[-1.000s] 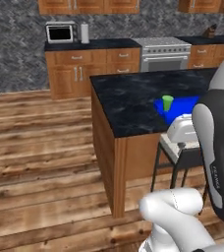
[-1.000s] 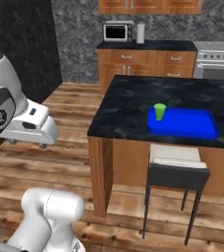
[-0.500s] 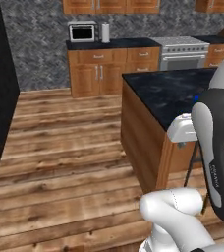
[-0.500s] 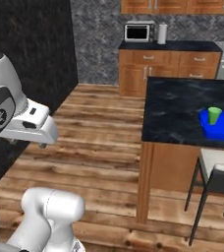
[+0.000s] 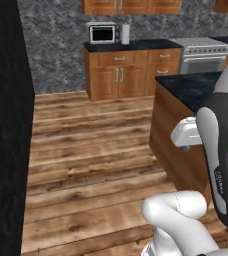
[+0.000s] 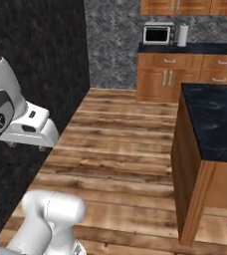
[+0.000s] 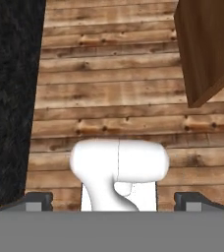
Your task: There is a tray on the dining counter. Grab the cup, mug, and pitcher and place them on the tray. The pitcher may be placed next to the tray if it cannot fit the tray.
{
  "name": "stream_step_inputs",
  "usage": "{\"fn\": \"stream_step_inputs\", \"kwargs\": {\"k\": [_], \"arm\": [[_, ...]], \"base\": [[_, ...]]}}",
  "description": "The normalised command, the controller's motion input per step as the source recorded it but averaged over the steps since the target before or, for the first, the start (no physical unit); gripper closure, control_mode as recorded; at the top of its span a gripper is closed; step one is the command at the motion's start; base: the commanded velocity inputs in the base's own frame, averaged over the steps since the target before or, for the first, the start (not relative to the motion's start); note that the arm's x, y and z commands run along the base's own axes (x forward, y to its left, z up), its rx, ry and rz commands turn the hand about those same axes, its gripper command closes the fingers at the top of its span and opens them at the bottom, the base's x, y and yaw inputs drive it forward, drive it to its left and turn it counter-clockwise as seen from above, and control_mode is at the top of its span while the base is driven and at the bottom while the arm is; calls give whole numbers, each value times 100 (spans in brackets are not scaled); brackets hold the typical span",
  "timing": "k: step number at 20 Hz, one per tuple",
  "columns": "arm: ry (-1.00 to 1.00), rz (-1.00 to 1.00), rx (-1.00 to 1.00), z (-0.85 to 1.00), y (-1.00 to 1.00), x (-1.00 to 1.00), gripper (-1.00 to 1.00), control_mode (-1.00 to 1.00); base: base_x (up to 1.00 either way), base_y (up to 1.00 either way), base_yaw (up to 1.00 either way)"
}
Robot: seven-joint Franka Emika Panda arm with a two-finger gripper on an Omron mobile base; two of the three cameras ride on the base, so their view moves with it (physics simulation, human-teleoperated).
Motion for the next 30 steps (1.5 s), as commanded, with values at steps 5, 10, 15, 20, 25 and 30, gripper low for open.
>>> {"fn": "stream_step_inputs", "kwargs": {"k": [5, 10, 15, 20, 25, 30], "arm": [[0, 0, 0, 0, 0, 0, -100, 100], [0, 0, 0, 0, 0, 0, -100, 100], [0, 0, 0, 0, 0, 0, -100, 100], [0, 0, 0, 0, 0, 0, -100, 100], [0, 0, 0, 0, 0, 0, -100, 100], [0, 0, 0, 0, 0, 0, -100, 100]], "base": [[100, 69, -11], [100, 40, -11], [100, 7, -3], [97, 0, 0], [90, 0, 0], [85, 0, 0]]}}
